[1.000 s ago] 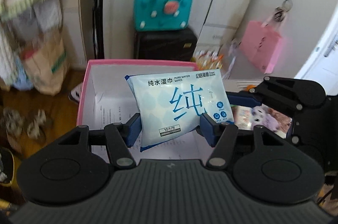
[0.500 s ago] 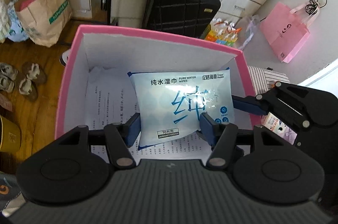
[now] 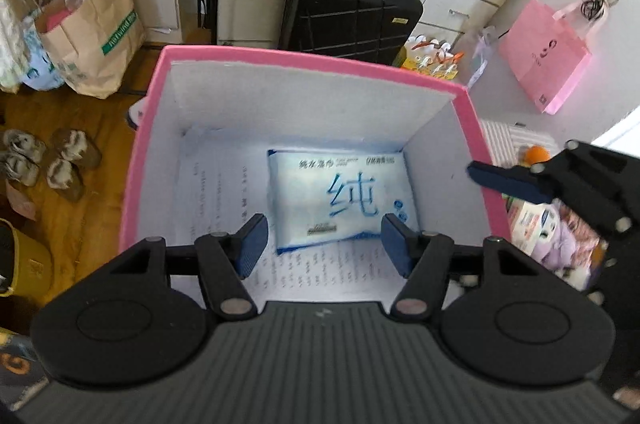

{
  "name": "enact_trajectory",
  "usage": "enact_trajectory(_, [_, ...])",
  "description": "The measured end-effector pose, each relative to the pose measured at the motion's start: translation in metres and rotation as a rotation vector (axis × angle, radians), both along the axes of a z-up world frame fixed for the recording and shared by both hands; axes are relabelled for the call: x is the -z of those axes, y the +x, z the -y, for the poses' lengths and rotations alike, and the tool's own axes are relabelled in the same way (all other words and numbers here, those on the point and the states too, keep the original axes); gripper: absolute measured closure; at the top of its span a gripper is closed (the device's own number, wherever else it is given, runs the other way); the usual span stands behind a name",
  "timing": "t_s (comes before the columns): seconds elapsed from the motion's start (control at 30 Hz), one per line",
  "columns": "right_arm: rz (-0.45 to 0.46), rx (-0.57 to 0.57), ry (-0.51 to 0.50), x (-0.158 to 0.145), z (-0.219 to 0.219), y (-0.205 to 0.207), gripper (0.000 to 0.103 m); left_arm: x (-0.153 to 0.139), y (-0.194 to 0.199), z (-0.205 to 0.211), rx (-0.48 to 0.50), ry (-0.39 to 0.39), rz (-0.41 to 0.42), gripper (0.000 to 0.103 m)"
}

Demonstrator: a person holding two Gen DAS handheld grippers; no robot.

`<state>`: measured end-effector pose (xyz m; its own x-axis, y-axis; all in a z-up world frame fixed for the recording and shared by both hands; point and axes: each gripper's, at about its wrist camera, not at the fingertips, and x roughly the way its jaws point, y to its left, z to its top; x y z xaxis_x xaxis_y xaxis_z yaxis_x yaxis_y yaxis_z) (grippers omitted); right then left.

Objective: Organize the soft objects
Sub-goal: 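Open the left gripper to drop the wipes pack into the box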

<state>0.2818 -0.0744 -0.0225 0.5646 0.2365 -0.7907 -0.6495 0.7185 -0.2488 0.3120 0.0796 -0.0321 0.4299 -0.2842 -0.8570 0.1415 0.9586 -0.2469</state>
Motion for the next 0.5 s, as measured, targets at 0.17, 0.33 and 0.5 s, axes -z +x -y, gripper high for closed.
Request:
enact_trajectory(0.17, [-0.035, -0.006, 0.071, -0.021, 0.016, -0.02, 0.051, -0.016, -0.018, 0.0, 0.022, 0.056, 0.019, 0.041])
enact_trajectory(0.33, [-0.046, -0.005, 0.135, -0.041, 0.031, -0.041, 0.05, -0.037, -0.047, 0.005, 0.05, 0.126, 0.032, 0.039])
enact_trajectory(0.5, [-0.057, 0.016, 0.163, -0.058, 0.044, -0.056, 0.05, -0.055, -0.073, 0.01, 0.087, 0.151, 0.039, 0.037])
